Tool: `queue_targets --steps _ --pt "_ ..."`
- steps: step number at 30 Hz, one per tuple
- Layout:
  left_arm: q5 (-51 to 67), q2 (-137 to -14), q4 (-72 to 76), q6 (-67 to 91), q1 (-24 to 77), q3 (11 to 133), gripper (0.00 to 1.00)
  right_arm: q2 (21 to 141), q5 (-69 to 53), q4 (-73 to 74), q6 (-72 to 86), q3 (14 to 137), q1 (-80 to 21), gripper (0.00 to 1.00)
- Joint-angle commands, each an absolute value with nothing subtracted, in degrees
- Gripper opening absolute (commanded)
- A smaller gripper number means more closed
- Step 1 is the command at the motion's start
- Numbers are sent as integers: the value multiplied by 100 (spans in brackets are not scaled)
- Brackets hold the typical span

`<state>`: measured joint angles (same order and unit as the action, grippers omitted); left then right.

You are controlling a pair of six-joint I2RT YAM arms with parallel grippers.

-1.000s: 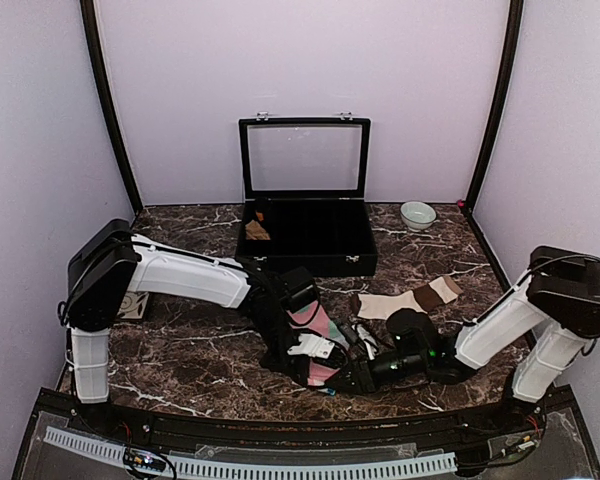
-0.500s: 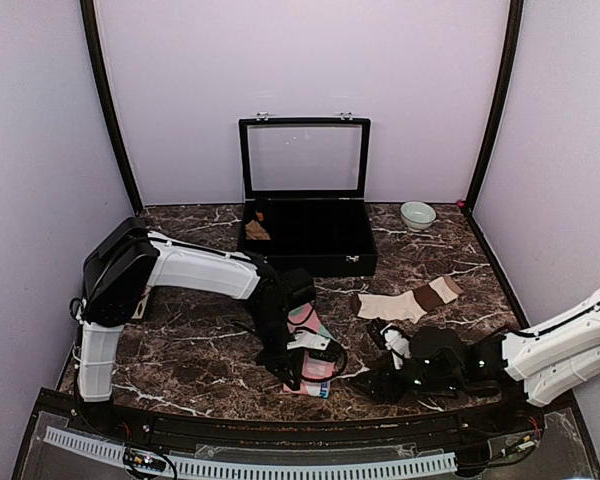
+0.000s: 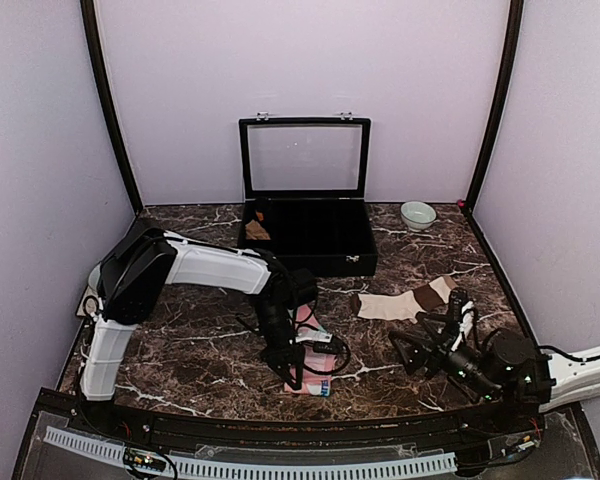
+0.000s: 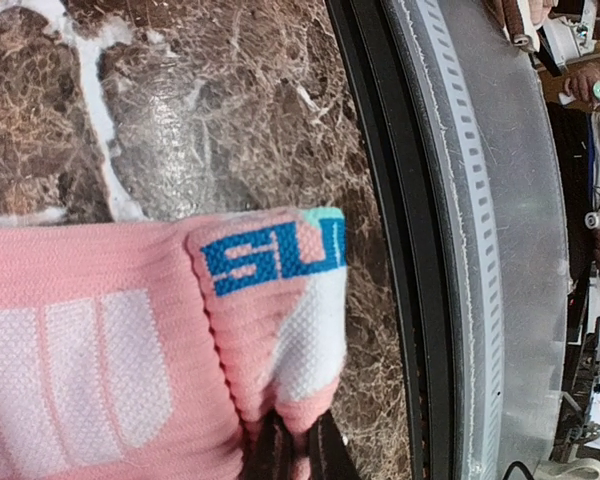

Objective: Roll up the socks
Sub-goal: Roll the sock at the center of the board.

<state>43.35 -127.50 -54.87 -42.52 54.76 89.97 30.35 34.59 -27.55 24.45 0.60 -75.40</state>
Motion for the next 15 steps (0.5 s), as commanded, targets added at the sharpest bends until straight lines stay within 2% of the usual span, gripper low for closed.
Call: queue_targets --steps 1,8,15 --pt "3818 -13310 -5801 -4067 5425 9100 0 3218 2773 -3094 1655 -14 -7655 99" --pt "3962 -13500 -5933 -3952 5236 9245 0 5744 1530 -2781 853 1073 -7684 92" --pt "4198 -13544 -5854 -3761 4996 9111 0 7039 907 -3069 149 1575 -7688 79"
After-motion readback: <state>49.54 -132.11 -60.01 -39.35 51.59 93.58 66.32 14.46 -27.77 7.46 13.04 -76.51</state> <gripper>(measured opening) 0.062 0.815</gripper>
